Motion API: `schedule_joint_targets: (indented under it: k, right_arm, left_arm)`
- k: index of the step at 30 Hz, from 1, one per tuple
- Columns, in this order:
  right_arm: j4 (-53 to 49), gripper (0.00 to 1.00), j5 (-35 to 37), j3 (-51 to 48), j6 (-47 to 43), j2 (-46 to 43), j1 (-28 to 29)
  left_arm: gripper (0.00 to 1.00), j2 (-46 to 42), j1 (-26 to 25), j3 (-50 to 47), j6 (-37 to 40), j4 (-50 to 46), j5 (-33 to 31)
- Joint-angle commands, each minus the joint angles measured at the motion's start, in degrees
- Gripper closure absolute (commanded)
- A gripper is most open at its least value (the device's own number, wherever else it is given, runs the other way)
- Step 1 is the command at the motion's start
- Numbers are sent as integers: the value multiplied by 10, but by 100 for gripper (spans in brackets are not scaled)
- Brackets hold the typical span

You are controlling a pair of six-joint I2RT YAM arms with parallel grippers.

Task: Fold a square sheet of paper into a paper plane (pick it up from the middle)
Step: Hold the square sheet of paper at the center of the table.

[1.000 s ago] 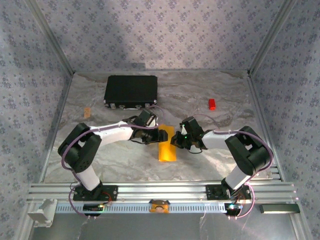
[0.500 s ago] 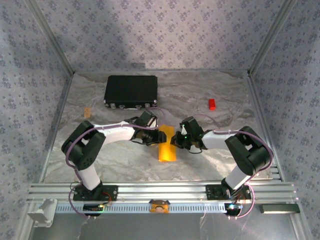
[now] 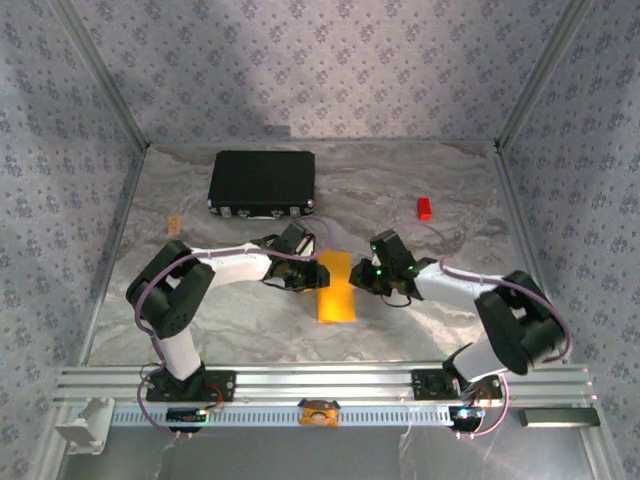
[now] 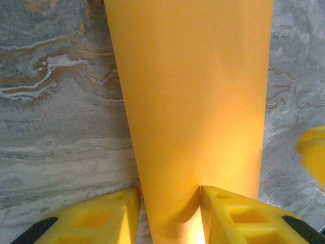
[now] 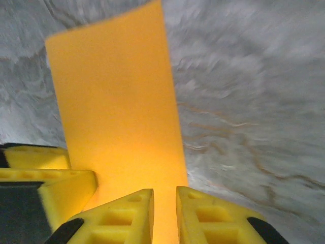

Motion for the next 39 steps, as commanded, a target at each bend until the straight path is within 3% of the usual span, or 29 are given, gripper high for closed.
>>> schedule_joint_targets:
  k: [1, 7, 39]
  right_arm:
    - [-102, 79, 83, 3, -16, -50, -21]
    - [-111, 78, 98, -24, -15, -95, -41]
    - [-78, 75, 55, -30, -26, -75, -49]
  left_arm:
    - [63, 13, -3, 5, 15, -30, -30]
    - [63, 21, -3, 12, 19, -41, -35]
    - [62, 38, -2, 34, 31, -86, -70]
